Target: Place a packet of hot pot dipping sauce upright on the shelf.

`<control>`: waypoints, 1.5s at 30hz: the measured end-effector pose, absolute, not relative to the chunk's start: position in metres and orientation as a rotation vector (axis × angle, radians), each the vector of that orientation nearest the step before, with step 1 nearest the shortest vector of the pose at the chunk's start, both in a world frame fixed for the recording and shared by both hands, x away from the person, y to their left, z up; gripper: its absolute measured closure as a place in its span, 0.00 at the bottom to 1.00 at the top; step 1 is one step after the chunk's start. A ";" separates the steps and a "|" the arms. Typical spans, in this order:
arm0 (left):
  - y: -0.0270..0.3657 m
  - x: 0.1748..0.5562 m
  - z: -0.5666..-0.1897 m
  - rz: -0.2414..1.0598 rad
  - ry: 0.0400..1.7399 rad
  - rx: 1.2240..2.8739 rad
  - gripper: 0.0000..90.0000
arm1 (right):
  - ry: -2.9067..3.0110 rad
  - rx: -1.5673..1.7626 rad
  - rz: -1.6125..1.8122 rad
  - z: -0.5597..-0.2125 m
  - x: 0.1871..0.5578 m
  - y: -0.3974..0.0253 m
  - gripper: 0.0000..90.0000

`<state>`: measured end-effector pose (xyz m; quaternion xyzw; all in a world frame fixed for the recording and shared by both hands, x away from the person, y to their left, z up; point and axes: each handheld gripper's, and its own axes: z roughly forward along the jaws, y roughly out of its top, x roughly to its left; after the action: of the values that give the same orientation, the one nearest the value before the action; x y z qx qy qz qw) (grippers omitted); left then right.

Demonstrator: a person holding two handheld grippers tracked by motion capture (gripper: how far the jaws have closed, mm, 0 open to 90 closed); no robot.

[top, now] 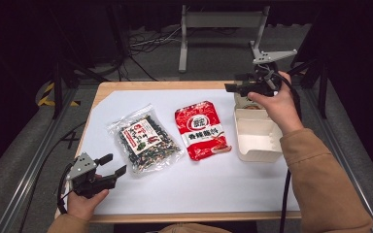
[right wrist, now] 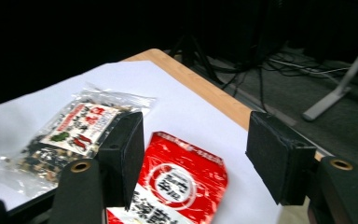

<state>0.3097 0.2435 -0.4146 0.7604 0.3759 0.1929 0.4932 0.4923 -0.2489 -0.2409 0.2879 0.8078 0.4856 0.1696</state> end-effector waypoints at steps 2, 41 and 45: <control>0.244 0.310 -0.415 0.471 0.907 1.848 0.37 | 2.312 0.824 1.406 -0.243 0.494 -0.246 0.40; 0.254 0.298 -0.416 0.485 0.955 1.828 0.37 | 2.524 0.952 1.075 -0.323 0.547 -0.186 0.35; 0.254 0.298 -0.416 0.482 0.954 1.825 0.37 | 2.537 0.971 0.997 -0.335 0.555 -0.185 0.35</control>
<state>0.2983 0.2541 -0.4159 0.7517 0.3928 0.1986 0.4911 0.5551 -0.1855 -0.3348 0.3330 0.8700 0.3419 0.1238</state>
